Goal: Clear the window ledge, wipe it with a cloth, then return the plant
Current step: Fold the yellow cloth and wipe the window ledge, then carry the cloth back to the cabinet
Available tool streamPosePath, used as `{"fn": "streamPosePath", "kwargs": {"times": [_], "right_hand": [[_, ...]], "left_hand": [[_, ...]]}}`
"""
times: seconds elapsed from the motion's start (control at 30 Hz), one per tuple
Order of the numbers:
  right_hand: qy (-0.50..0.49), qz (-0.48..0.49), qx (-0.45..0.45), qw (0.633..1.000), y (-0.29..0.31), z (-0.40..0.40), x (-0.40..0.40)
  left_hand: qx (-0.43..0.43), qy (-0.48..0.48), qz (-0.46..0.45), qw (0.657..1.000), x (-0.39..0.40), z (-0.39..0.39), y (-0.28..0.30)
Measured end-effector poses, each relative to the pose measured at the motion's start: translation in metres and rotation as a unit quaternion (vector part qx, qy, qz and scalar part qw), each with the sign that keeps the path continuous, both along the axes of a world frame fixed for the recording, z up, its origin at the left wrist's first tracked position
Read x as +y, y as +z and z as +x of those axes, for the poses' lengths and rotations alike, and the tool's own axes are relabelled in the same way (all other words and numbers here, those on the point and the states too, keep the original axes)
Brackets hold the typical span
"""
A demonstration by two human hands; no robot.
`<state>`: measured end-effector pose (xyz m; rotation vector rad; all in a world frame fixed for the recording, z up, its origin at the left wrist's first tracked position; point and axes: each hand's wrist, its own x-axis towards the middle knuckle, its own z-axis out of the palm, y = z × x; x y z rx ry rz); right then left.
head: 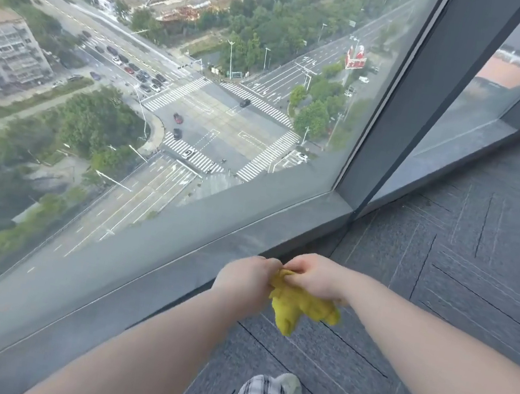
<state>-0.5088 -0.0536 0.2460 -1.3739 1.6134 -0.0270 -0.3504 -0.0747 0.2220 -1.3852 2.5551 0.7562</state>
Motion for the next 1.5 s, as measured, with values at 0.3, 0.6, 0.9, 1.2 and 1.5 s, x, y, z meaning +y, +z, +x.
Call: {"fn": "streamPosePath", "kwargs": {"times": [0.3,0.6,0.9,1.2,1.5], "right_hand": [[0.087,-0.003,0.024,0.996,0.226,0.122,0.116],[0.202,-0.127,0.099,0.966,0.348,0.161,0.201],[0.365,-0.215,0.148,0.894,0.428,0.176,0.279],[0.506,-0.318,0.135,0.79,0.494,0.303,0.421],[0.656,-0.43,0.142,0.604,0.545,0.455,0.733]], "left_hand": [[-0.038,-0.005,-0.071,0.997,0.106,0.121,0.226],[-0.051,0.114,-0.076,0.989,0.215,0.177,0.38],[-0.118,0.221,-0.113,0.961,0.351,0.194,0.469],[-0.12,0.398,-0.127,0.9,0.563,0.293,0.537],[-0.139,0.595,-0.136,0.78,0.916,0.379,0.589]]}}
